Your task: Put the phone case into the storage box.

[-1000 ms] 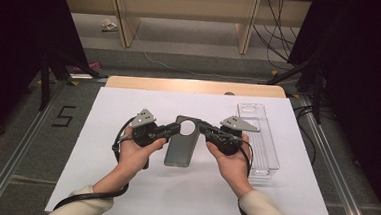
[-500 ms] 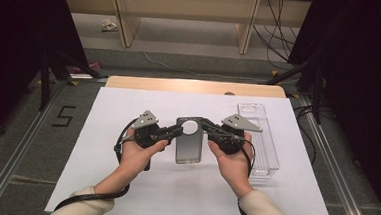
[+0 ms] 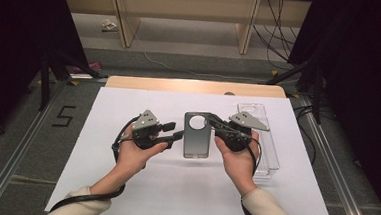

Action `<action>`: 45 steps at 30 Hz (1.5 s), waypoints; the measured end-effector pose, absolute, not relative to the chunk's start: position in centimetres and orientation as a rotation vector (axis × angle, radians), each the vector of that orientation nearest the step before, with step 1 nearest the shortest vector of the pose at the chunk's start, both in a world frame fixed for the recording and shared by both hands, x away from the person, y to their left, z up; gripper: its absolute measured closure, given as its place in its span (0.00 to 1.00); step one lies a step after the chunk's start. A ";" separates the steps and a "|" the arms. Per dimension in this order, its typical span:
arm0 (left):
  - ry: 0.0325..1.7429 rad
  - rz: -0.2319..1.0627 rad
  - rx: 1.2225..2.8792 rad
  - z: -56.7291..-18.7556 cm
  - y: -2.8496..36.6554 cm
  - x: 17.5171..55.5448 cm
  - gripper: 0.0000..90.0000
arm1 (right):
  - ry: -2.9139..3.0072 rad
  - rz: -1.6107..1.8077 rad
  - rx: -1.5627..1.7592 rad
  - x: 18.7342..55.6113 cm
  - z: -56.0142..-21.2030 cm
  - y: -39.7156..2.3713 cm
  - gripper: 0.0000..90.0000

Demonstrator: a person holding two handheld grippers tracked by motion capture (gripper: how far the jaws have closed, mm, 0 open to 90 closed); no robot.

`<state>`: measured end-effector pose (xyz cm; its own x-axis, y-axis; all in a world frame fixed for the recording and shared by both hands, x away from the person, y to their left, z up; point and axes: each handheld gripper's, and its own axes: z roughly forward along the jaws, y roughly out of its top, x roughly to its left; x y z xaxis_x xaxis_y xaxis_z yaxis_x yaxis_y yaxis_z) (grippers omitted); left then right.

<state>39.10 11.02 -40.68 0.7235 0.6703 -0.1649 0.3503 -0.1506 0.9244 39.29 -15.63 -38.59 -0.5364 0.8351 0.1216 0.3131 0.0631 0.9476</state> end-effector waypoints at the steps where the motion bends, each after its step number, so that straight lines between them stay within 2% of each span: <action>1: 0.805 0.342 1.768 -40.7 11.1 39.1 0.52 | 1.882 1.482 1.143 39.3 -38.6 -15.7 0.95; 10: 0.774 0.327 1.821 -40.7 11.7 38.4 0.25 | 1.875 1.469 1.149 39.3 -38.4 -15.9 0.95; 14: 0.766 0.316 1.837 -40.9 12.1 38.1 0.17 | 1.874 1.467 1.152 39.3 -38.4 -16.0 0.95; 31: 0.760 0.335 1.885 -41.4 14.0 37.0 0.02 | 1.861 1.457 1.161 39.4 -38.0 -16.4 0.95; 45: 0.745 0.355 1.903 -41.7 15.0 36.3 0.00 | 1.850 1.452 1.159 39.5 -37.7 -16.8 0.95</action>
<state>36.31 15.03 -41.70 0.7653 0.6384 -0.0821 0.3386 -0.2908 0.8949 39.46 -16.75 -37.70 -0.5027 0.8578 0.1072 0.3077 0.0616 0.9495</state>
